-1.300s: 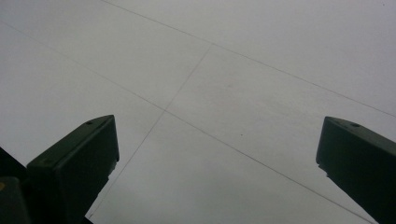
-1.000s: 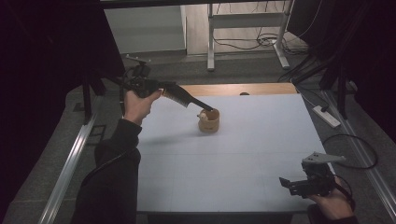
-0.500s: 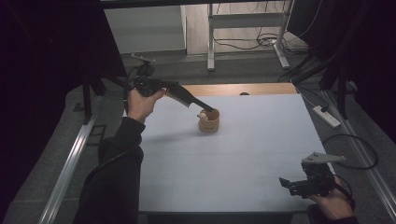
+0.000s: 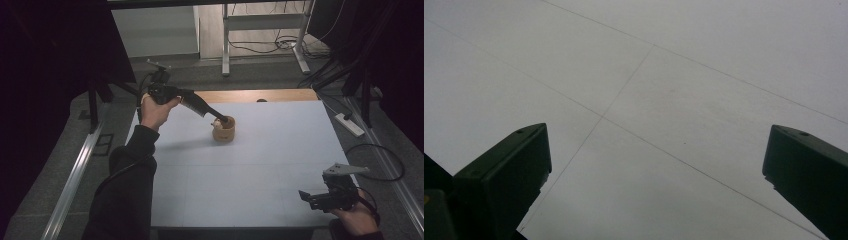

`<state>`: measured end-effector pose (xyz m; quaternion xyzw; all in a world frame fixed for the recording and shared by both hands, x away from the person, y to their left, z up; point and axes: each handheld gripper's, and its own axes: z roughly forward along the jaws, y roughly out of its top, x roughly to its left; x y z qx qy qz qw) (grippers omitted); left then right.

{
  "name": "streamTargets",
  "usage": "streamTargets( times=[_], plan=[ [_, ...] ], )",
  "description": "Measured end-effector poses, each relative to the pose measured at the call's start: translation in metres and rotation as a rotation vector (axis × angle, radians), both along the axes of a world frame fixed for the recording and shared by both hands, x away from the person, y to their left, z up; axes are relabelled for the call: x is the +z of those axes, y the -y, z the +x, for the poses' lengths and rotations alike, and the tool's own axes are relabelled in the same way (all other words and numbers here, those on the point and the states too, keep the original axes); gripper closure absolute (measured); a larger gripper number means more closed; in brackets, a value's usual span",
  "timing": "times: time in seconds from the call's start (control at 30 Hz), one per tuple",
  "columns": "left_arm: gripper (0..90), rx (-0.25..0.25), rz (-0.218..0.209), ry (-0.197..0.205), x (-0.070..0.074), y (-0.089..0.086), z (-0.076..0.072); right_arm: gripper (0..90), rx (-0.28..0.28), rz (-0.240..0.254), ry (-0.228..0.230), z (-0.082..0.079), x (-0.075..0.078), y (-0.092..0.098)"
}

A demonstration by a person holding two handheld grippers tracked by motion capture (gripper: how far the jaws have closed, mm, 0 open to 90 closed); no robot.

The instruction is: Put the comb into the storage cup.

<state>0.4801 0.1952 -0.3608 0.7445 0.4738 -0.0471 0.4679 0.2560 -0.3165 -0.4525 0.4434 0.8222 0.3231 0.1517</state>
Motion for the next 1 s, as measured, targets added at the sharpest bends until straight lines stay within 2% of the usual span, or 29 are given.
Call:
streamTargets(
  times=[1.0],
  plan=[
    [83.9,-0.012,0.023,-0.033,-0.017,0.014,0.011,0.0,0.012,-0.008,-0.007,0.000,0.000,-0.001]
  ],
)
